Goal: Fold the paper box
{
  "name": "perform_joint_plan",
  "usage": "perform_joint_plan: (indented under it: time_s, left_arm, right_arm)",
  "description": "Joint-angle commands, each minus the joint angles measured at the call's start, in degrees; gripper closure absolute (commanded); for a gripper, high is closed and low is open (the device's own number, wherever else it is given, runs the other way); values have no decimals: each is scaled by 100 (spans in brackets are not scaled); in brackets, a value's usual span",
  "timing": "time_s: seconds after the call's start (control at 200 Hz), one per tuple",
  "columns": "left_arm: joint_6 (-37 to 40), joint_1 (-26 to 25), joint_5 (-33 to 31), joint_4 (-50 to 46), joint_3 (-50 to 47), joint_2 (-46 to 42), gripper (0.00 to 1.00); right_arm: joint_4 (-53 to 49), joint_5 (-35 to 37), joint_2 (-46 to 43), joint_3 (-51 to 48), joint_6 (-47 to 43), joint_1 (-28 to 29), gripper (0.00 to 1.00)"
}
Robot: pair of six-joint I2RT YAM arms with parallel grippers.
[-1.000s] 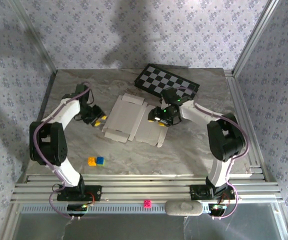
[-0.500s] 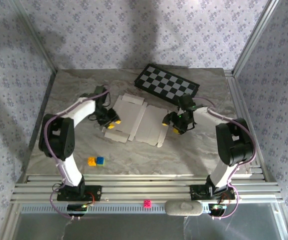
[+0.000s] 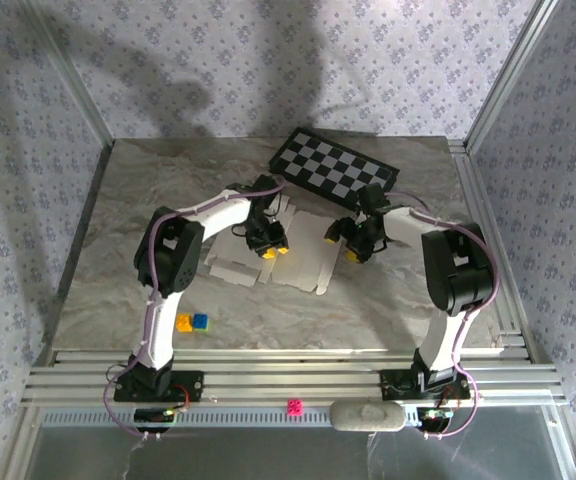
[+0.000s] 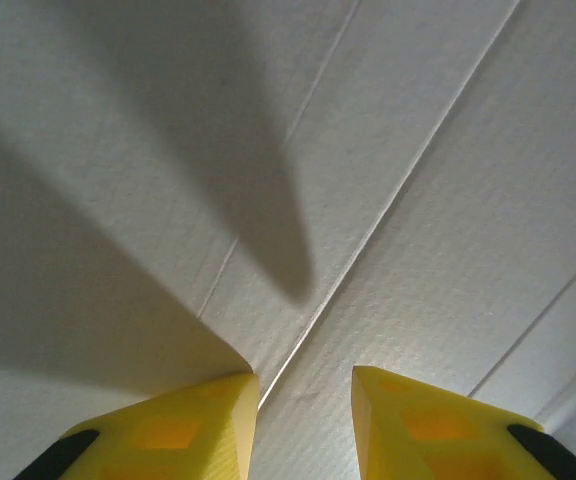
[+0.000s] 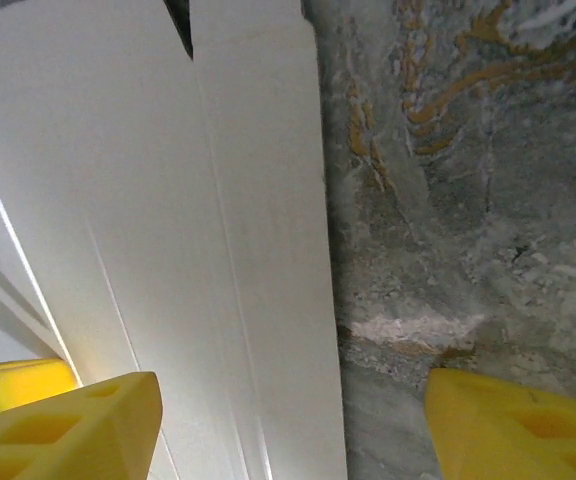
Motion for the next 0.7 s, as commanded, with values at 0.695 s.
perform_joint_plan:
  time_s: [0.695]
  left_arm:
    - [24,-420,-100,-182,-266,190,69]
  right_arm:
    - [536,-868,-425,-17,980,189,41]
